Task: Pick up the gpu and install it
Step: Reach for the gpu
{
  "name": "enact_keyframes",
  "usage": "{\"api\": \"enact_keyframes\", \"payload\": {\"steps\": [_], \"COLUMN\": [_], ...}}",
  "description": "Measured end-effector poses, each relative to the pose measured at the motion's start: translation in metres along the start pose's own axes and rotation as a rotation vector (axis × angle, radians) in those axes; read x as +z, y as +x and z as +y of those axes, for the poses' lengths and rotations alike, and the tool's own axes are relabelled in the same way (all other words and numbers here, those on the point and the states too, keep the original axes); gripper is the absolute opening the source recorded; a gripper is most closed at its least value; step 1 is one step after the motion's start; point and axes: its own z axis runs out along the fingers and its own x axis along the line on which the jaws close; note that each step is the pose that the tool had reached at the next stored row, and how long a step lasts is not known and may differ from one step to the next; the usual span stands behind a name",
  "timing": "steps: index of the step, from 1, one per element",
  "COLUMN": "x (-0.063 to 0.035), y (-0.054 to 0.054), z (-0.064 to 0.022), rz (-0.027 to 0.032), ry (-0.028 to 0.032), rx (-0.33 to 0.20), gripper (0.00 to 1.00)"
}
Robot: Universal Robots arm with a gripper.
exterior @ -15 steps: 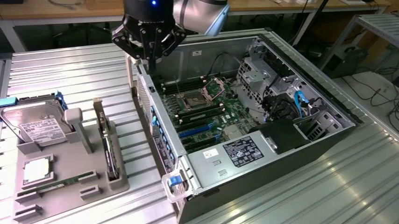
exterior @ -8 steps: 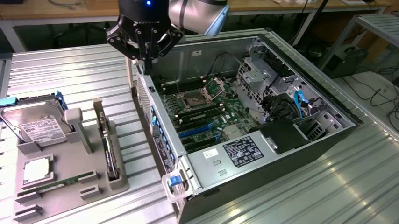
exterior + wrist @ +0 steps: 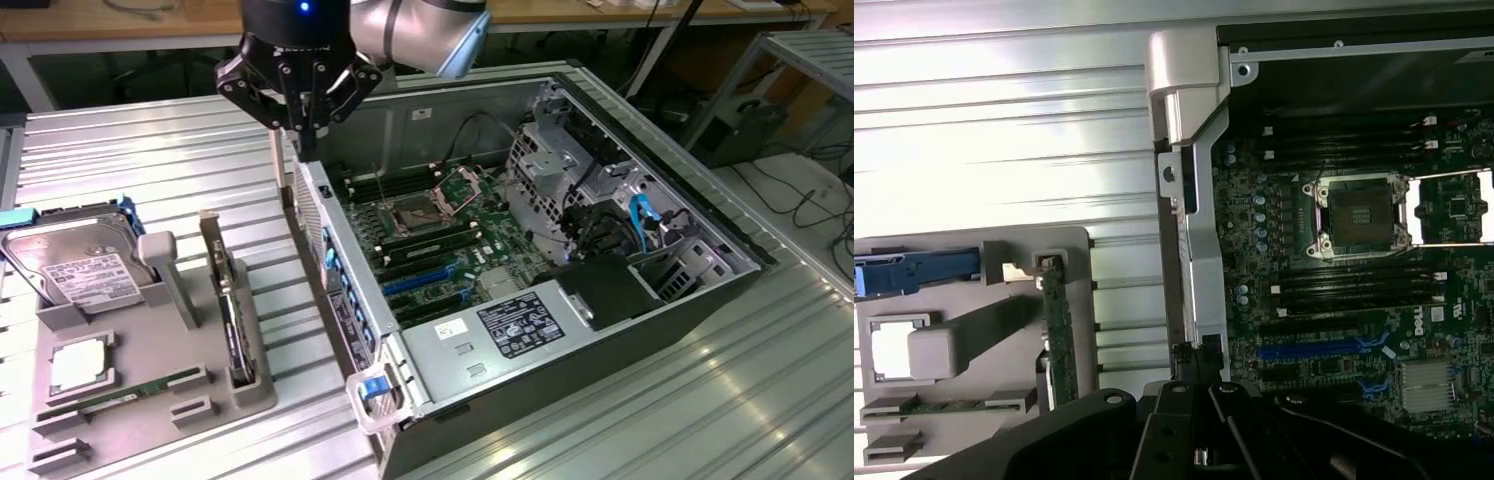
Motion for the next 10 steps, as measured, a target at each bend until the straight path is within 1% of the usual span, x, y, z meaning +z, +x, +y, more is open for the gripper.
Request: {"api": "enact_keyframes", "payload": {"steps": [10], "x": [-0.0003], "y": [0.013], "z": [-0.0013], "rz": [0.0], "ry": [0.0], "rx": [0.0], "gripper": [0.11]}}
